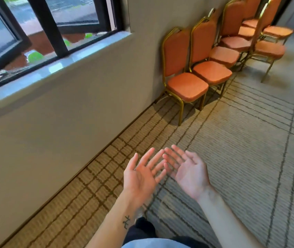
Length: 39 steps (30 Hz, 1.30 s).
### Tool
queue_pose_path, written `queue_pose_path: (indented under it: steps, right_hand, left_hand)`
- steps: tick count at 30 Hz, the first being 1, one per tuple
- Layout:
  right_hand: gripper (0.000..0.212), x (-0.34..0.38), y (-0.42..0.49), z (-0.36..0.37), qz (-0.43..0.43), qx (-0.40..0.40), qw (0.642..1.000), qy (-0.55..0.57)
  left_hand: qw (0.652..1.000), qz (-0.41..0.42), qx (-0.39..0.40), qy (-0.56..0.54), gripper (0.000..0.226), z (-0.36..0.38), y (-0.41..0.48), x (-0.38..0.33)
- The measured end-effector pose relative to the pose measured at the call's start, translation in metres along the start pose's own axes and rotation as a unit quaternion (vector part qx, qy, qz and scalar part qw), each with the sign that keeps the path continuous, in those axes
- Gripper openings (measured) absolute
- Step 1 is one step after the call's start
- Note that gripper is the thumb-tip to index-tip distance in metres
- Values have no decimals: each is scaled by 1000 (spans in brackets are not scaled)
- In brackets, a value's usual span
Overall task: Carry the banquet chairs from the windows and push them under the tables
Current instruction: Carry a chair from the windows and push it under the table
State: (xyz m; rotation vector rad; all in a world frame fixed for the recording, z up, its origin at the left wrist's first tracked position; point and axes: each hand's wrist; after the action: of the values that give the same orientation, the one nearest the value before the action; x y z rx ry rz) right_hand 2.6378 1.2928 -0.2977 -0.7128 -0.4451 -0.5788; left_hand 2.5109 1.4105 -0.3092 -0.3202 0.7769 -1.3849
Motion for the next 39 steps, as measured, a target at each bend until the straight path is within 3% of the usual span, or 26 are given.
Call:
queue_pose_path:
  steps: [11, 21, 28, 33, 39]
  right_hand:
    - [48, 70, 174, 87, -68, -29, 997, 3]
    - [50, 169, 424, 149, -26, -23, 999, -1]
    - [48, 219, 532, 205, -27, 4, 1000, -13]
    - [48, 240, 612, 222, -19, -25, 999, 5]
    - [47, 274, 710, 251, -76, -78, 994, 31]
  left_hand:
    - [998, -11, 39, 38, 60, 67, 134, -170]
    - [999, 31, -15, 25, 59, 152, 313, -306]
    - [999, 41, -18, 13, 58, 209, 401, -387]
    - [999, 13, -27, 31, 58, 241, 488, -447]
    - [995, -40, 38, 83, 58, 276, 596, -522]
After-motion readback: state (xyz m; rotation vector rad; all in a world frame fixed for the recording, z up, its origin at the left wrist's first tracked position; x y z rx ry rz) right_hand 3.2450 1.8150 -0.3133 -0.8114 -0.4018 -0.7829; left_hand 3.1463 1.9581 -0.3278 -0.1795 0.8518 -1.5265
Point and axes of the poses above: each hand's wrist, its own y-axis towards the middle knuckle, its own z-axis out of the palm, x = y × z, and after that the axes turned 10 degrees about -z, right-handed
